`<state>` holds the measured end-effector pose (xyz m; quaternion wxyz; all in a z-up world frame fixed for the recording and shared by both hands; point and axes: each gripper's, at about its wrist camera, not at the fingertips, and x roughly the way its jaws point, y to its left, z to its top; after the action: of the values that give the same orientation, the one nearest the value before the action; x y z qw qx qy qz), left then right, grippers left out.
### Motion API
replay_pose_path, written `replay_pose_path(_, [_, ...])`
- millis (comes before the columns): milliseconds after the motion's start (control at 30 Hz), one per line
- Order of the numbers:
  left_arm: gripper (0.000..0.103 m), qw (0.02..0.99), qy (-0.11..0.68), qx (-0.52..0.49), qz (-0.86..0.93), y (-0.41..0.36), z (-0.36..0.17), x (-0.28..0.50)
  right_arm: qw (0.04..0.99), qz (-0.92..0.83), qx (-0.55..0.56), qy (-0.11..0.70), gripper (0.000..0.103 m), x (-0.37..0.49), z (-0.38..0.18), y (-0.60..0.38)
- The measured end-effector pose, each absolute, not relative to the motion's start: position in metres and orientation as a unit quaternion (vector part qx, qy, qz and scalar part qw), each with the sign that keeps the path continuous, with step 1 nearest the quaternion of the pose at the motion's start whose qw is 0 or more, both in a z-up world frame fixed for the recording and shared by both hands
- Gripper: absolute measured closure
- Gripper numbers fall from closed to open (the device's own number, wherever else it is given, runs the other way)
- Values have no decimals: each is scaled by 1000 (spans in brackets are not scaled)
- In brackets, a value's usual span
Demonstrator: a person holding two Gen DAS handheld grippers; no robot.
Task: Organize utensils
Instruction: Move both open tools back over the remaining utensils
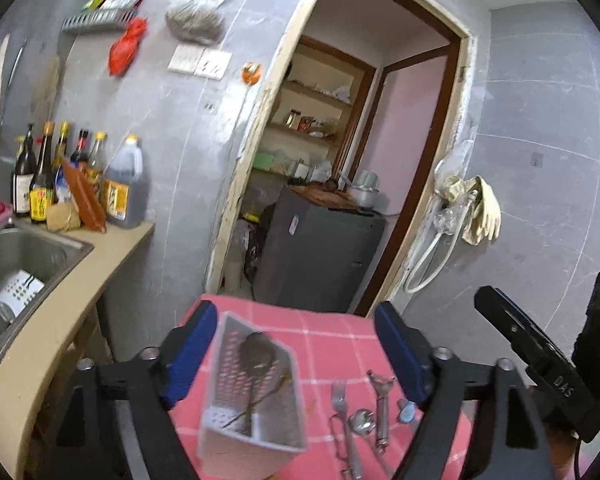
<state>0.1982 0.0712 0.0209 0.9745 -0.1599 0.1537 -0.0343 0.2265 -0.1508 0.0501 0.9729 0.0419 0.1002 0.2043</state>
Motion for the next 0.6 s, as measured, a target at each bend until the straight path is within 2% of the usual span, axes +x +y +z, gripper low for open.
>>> replay_pose_path(67, [11, 977, 146, -151, -35, 54, 26, 197, 976, 193, 39, 94, 7, 221, 57, -167])
replay_pose_path(200, [4, 980, 136, -141, -41, 23, 29, 196, 981, 170, 33, 86, 2, 210, 63, -203])
replay_pose_path(300, [1, 981, 131, -139, -40, 3, 27, 197, 984, 153, 27, 84, 1, 206, 64, -223])
replay_pose_path(600, [0, 982, 156, -99, -46, -53, -4, 205, 986, 115, 34, 116, 1, 210, 31, -275])
